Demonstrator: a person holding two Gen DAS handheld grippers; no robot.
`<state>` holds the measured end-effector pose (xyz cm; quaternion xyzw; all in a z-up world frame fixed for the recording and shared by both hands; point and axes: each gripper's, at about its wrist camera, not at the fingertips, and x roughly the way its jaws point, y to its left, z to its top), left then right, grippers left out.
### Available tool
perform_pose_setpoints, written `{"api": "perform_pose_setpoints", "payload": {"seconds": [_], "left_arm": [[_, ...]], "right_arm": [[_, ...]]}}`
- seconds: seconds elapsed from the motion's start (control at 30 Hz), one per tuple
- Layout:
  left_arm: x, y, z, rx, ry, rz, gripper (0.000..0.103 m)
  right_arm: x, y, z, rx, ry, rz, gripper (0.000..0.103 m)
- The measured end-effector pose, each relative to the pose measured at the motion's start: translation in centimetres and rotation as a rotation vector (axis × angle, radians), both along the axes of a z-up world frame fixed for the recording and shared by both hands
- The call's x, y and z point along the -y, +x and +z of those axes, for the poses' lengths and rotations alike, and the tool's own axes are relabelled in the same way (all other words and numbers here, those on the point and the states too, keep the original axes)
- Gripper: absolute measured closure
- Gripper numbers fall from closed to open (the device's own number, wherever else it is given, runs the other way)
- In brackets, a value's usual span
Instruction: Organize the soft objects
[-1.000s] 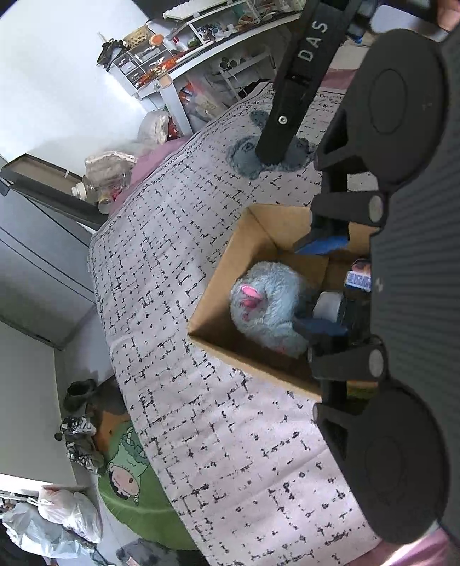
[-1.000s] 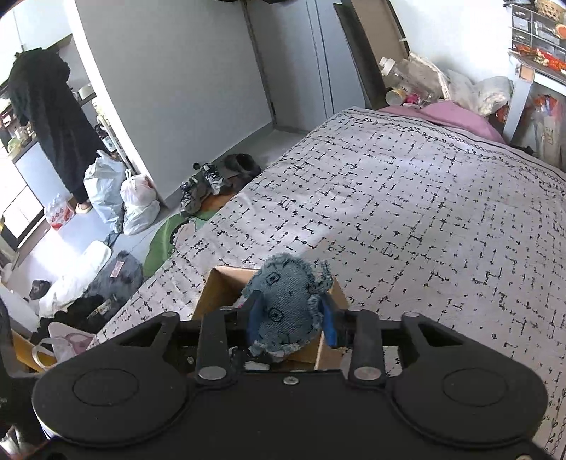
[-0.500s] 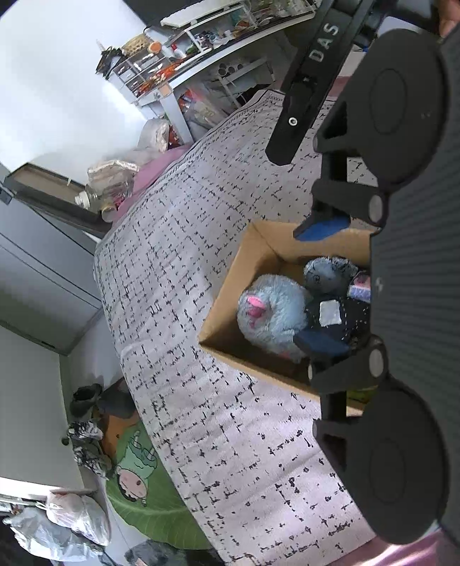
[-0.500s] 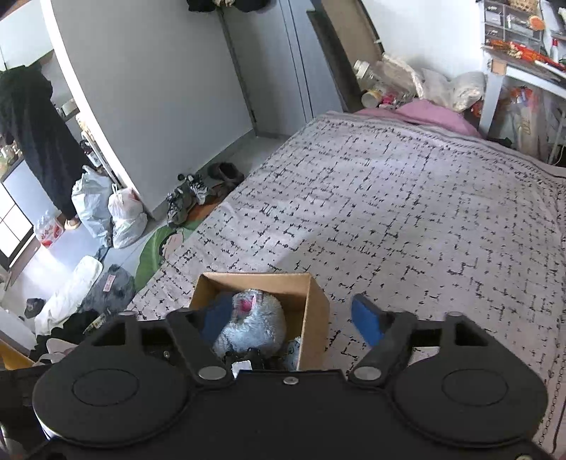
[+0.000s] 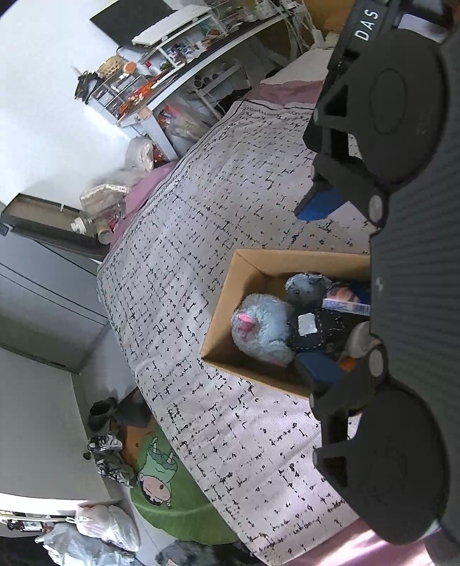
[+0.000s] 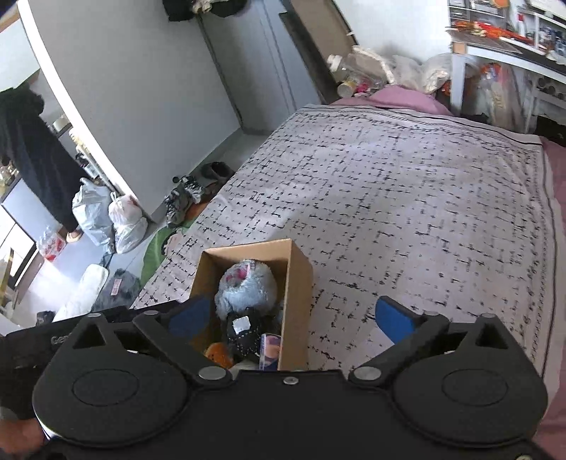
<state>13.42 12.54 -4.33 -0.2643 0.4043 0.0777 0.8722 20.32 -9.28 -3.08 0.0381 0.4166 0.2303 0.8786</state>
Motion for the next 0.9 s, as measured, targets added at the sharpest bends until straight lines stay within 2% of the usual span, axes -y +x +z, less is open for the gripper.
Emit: {"api": "perform_pose_setpoints", "payload": {"seconds": [0.43, 0.53, 0.9], "left_arm": [[2.0, -3.6, 3.2, -0.011, 0.079, -0.059, 0.018], [2.2, -4.5, 4.2, 0.0, 0.093, -0.065, 0.014], [4.1, -7.9, 6.8, 0.062, 0.14, -0.082, 0.012]], "right_arm": [[2.9, -4.1, 3.1, 0.045, 0.025, -0.082, 0.0], [3.2, -5.0, 3.7, 0.051, 0.026, -0.082, 0.0], [5.7, -7.9, 4.2, 0.049, 0.022, -0.157, 0.0]]}}
